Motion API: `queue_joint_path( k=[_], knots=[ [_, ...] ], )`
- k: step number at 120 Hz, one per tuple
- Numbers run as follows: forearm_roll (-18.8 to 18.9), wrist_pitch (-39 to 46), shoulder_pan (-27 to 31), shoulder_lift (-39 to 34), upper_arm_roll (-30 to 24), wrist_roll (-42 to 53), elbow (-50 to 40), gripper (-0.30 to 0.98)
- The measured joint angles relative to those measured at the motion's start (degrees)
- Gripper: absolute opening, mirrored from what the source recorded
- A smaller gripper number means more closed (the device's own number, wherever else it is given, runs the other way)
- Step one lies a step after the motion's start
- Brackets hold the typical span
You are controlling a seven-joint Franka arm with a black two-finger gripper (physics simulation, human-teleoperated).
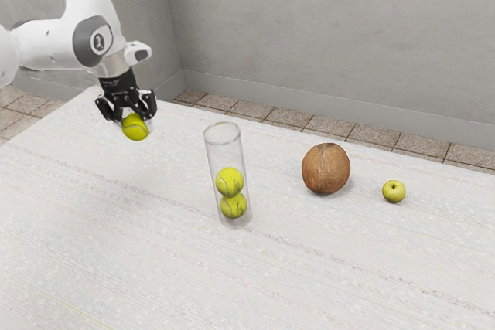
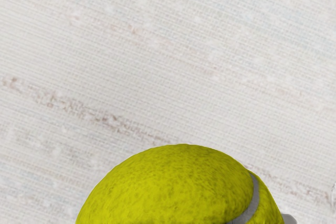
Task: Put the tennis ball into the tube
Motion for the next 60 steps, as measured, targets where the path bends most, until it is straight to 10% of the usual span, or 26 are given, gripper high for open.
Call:
queue_joint_path(
  k=[60],
  knots=[
    [4.1,-16.2,-8.3,5.5,-8.3,-14.5,19.2,0.25]
  ],
)
